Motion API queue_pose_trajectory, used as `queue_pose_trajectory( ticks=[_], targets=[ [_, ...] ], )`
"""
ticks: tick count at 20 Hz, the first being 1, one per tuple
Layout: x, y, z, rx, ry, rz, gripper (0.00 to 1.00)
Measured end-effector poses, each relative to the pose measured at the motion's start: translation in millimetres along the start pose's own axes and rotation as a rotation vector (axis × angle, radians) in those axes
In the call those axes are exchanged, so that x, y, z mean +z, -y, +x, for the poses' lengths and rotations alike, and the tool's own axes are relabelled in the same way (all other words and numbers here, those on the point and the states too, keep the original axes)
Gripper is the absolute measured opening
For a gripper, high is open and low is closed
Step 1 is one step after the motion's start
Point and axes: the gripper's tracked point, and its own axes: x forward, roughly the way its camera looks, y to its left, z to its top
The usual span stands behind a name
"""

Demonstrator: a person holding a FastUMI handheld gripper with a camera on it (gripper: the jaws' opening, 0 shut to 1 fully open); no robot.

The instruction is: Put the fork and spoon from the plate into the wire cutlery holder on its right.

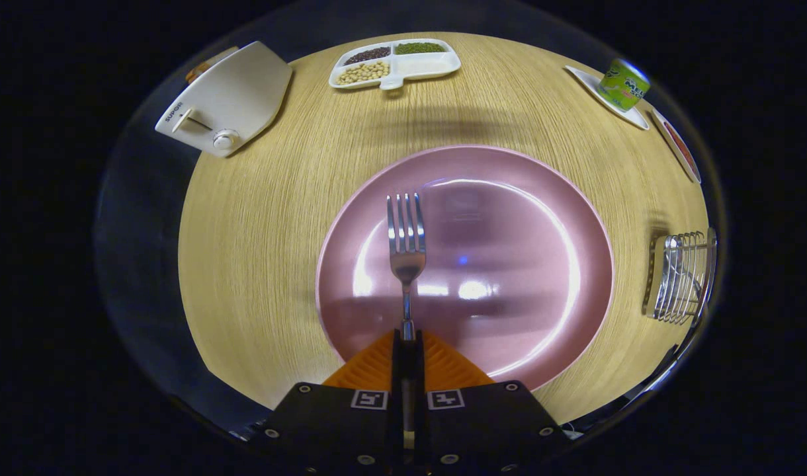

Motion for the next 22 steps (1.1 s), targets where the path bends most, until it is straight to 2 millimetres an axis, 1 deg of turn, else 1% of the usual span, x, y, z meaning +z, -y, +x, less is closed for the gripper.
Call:
queue_pose_trajectory(
  ticks=[1, 3, 5, 7, 9, 12, 15, 19, 22],
  targets=[
    [1.3, 0.6, -3.3, 0.01, 0.018, -0.007, 0.05],
    [9.0, 6.0, -13.6, 0.021, 0.08, -0.03, 0.04],
    [15.0, 11.6, -28.2, 0.038, 0.137, -0.04, 0.04],
    [18.1, 21.0, -40.3, 0.043, 0.172, -0.038, 0.04],
    [20.4, 35.2, -54.0, 0.039, 0.212, -0.028, 0.04],
    [19.3, 61.4, -79.2, 0.033, 0.263, -0.007, 0.04],
    [19.9, 93.1, -104.9, 0.005, 0.315, 0.006, 0.04],
    [23.7, 134.8, -146.0, -0.028, 0.391, 0.019, 0.04],
    [22.5, 163.7, -167.3, -0.051, 0.414, 0.04, 0.04]
  ],
)
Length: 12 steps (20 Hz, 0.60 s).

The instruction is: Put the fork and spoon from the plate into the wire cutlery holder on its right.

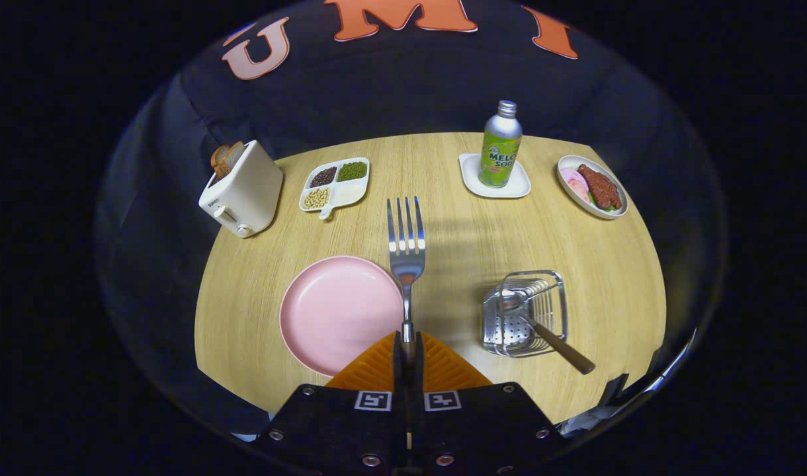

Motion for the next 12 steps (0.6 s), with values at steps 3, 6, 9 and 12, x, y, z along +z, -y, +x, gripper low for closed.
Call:
queue_pose_trajectory(
  ticks=[3, 6, 9, 12],
  targets=[
    [-2.6, 39.4, -11.0, -0.062, -0.026, -0.023, 0.04],
    [-8.8, 62.1, -15.8, -0.088, -0.074, -0.022, 0.04],
    [-18.6, 81.7, -17.8, -0.105, -0.145, -0.063, 0.04],
    [-30.4, 85.9, -18.3, -0.074, -0.222, -0.043, 0.04]
  ],
)
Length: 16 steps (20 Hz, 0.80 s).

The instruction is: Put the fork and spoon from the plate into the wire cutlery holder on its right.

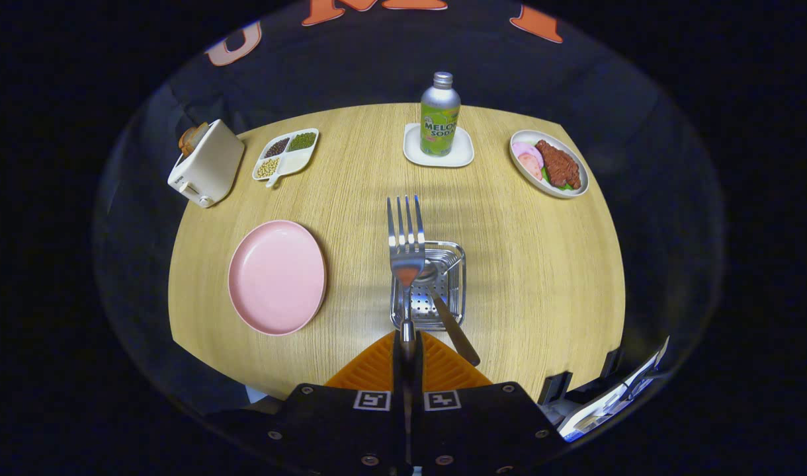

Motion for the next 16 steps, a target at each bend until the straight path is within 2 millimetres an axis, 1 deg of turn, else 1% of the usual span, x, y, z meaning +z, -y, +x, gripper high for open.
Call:
queue_pose_trajectory(
  ticks=[3, 6, 10, 16],
  targets=[
    [-6.8, 10.0, 5.6, -0.018, -0.059, -0.034, 0.04],
    [-16.1, 14.1, 4.9, -0.005, -0.133, -0.055, 0.04],
    [-24.7, 23.2, 11.1, 0.008, -0.237, -0.085, 0.04],
    [-29.4, 20.3, 20.2, 0.052, -0.362, -0.068, 0.04]
  ],
)
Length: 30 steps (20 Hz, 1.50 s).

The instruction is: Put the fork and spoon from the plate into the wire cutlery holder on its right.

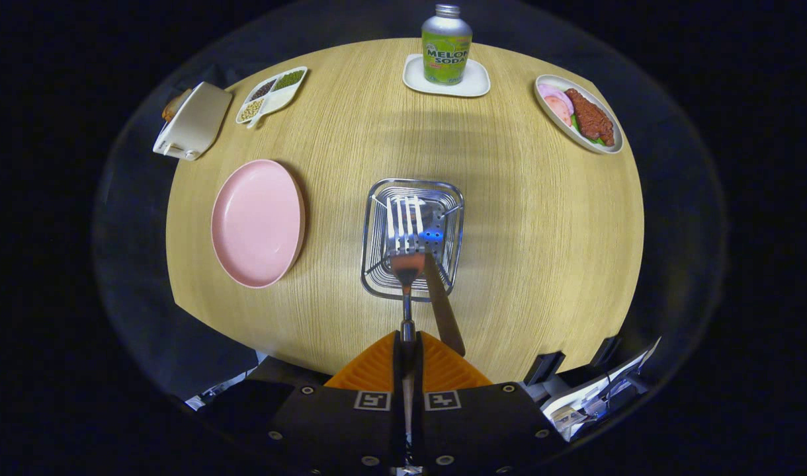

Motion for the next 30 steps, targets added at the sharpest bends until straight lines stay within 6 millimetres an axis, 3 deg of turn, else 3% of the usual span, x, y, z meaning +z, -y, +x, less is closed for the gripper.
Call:
queue_pose_trajectory(
  ticks=[5, 10, 18, 23, 30],
  targets=[
    [1.3, -1.3, 3.0, 0.041, -0.087, 0.026, 0.06],
    [17.4, -4.5, 1.9, 0.069, -0.057, 0.085, 0.09],
    [57.2, -5.7, -35.0, 0.112, 0.206, 0.121, 0.16],
    [100.6, -22.0, -106.3, 0.174, 0.591, 0.152, 0.23],
    [138.7, -12.0, -228.1, 0.108, 1.1, 0.084, 0.3]
  ],
)
